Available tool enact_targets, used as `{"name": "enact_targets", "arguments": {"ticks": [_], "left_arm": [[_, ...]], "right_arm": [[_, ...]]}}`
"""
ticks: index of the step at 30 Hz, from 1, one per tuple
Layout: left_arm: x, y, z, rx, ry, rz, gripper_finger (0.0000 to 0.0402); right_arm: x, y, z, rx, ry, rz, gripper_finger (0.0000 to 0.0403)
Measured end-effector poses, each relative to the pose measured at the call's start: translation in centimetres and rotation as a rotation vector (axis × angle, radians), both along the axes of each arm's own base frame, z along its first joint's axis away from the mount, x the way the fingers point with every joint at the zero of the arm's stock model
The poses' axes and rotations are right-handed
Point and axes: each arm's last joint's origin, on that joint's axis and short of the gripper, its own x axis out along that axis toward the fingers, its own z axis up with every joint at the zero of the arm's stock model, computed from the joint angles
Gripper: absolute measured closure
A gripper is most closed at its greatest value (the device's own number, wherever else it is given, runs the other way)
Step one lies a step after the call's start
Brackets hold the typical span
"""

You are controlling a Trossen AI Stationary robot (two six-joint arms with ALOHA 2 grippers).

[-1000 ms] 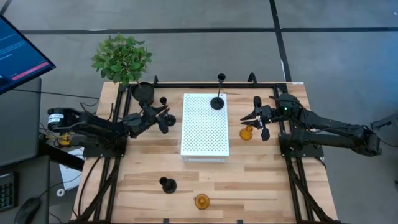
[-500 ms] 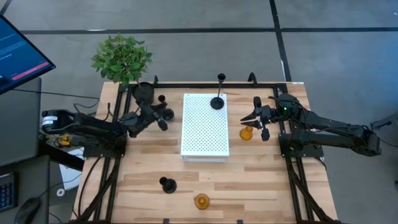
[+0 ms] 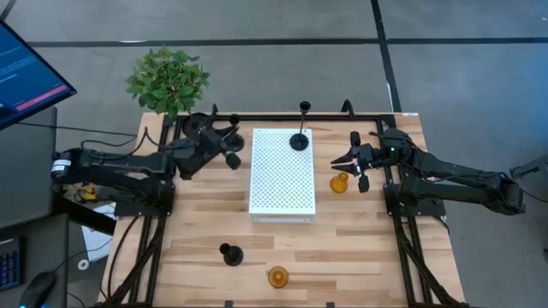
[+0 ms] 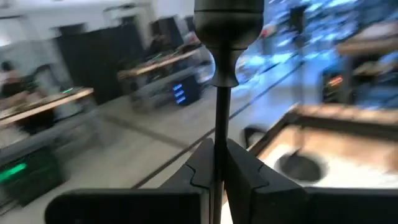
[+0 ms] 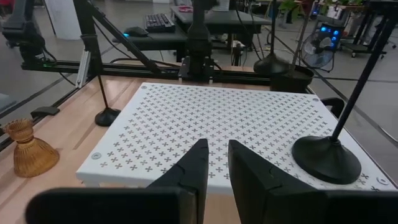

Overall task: Pick & Place candle stick holders
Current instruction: Put the top black candle holder on the shelf

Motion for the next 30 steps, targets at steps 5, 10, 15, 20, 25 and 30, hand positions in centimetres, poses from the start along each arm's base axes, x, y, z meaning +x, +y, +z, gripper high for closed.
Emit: {"name": "enact_targets", "arguments": {"ticks": [5, 10, 15, 20, 25, 30], "left_arm": [[1.2, 0.6, 1.6, -0.011, -0.055, -0.108, 0.0385], [3.6, 2.4, 0.9, -0.041, -0.092, -0.189, 0.0385], [5.2, 4.4, 0.1, -0.036, -0.143, -0.233, 0.0384], [5.6, 5.8, -0.6, -0.106, -0.170, -0.287, 0.0384], [6.2, 6.4, -1.0, -0.104, -0.191, -0.282, 0.0384], [6.8, 6.6, -0.9, -0.106, -0.185, -0.284, 0.0384]], "right_arm": [[0.0, 0.0, 0.0, 0.000, 0.000, 0.001, 0.0349], [0.0, 0.0, 0.0, 0.001, 0.002, 0.001, 0.0349], [0.0, 0.0, -0.1, 0.007, 0.014, 0.001, 0.0349], [0.0, 0.0, -0.2, 0.011, 0.022, 0.001, 0.0349], [0.0, 0.0, -0.2, 0.010, 0.021, 0.001, 0.0349], [0.0, 0.0, -0.2, 0.010, 0.021, 0.000, 0.0349]]}}
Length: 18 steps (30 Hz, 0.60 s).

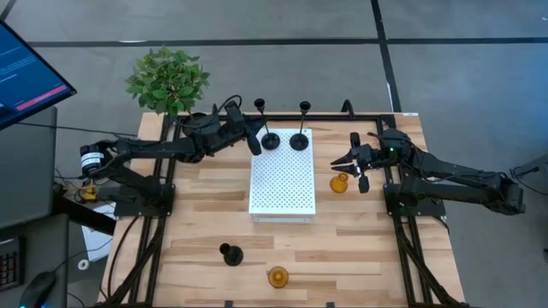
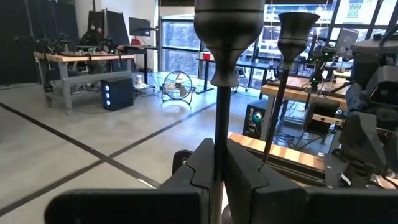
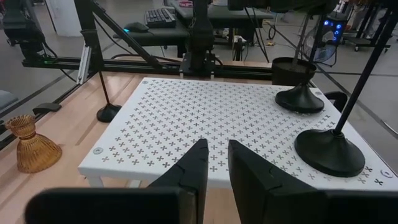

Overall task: Pick & Place candle stick holders
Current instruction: Put the top black candle holder on the shelf

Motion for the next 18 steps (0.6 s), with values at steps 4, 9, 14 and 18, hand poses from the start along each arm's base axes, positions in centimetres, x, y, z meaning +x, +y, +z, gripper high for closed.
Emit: {"name": "enact_targets", "arguments": {"ticks": [4, 9, 14, 18], "left_arm": [[0.16, 0.05, 0.03, -0.002, 0.005, -0.001, 0.0384], [0.11, -0.04, 0.09, -0.003, 0.005, -0.002, 0.0367], [0.12, -0.03, -0.01, -0.006, 0.013, -0.002, 0.0344], [0.13, -0.02, -0.06, -0.008, 0.017, 0.000, 0.0331]], "right_arm": [[0.00, -0.01, 0.00, -0.001, 0.000, -0.002, 0.0349], [0.00, -0.01, 0.00, 0.000, 0.000, -0.002, 0.0349], [0.00, -0.02, 0.00, -0.001, 0.000, -0.002, 0.0349], [0.00, -0.02, 0.00, -0.001, 0.000, -0.002, 0.0349]]}}
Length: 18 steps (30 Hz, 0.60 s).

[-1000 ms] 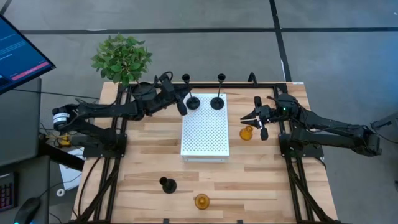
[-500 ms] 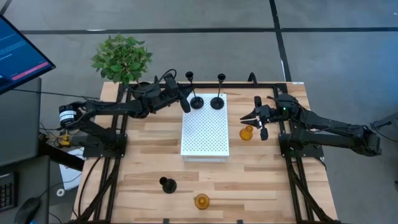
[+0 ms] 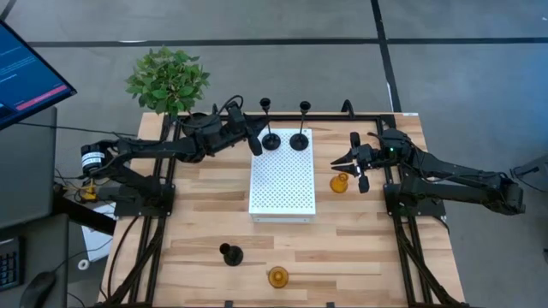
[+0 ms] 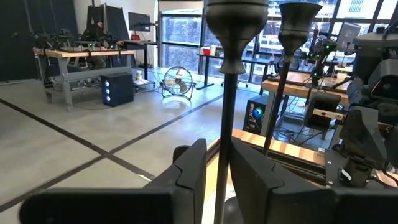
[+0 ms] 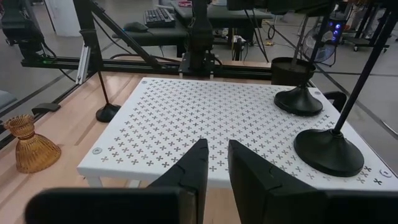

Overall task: Pick & Place candle stick holders
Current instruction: Put the top black candle holder on the shelf

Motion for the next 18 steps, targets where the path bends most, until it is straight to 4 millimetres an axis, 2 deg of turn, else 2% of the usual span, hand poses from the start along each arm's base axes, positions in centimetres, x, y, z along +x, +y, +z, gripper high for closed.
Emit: {"name": "enact_targets", "arguments": {"ticks": [18], "left_arm": [[-0.25, -0.08, 0.26, 0.023, 0.001, 0.005, 0.0261]], "right_arm": [[0.00, 0.00, 0.00, 0.000, 0.000, 0.000, 0.0349]]}}
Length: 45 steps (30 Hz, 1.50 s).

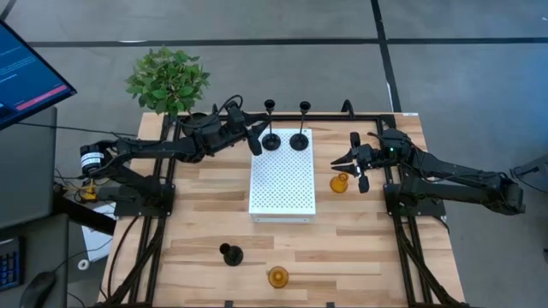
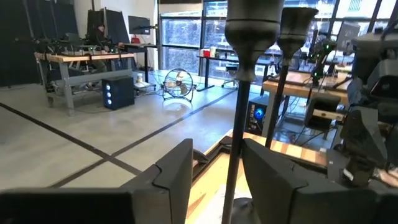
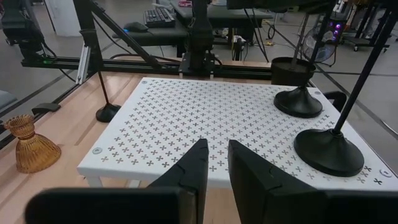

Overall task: Pick & Place candle stick holders
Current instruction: Put the top black candle holder on the shelf, then put the black candle holder on the shelf

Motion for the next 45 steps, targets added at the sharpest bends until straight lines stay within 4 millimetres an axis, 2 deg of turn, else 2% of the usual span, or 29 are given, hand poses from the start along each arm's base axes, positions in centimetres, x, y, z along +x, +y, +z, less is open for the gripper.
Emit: {"name": "enact_targets", "arguments": {"ticks": [8, 14, 19, 23, 30, 39, 45], "left_arm": [[-1.5, -1.3, 1.8, 0.067, -0.034, -0.014, 0.0253], [-3.6, -3.1, 2.9, 0.115, 0.042, -0.047, 0.0262], [-5.8, -4.5, 2.9, 0.115, 0.169, -0.091, 0.0291], [-7.3, -5.6, 2.4, 0.086, 0.269, -0.200, 0.0327], [-8.8, -7.2, 0.0, 0.106, 0.323, -0.395, 0.0396], [-10.8, -8.9, -4.5, 0.120, 0.351, -0.562, 0.0398], [-11.0, -10.6, -7.7, 0.117, 0.404, -0.719, 0.0396]], "right_arm": [[0.0, 0.0, -0.1, 0.006, 0.011, 0.000, 0.0349], [0.0, 0.0, -0.2, 0.007, 0.015, 0.000, 0.0349], [0.0, 0.0, -0.1, 0.007, 0.014, -0.001, 0.0349], [0.0, 0.0, -0.1, 0.006, 0.013, 0.000, 0.0349], [0.0, 0.0, -0.1, 0.006, 0.011, -0.001, 0.0349], [0.0, 0.1, -0.1, 0.014, 0.009, 0.003, 0.0349], [0.0, 0.1, -0.5, 0.028, 0.017, 0.002, 0.0349]]}}
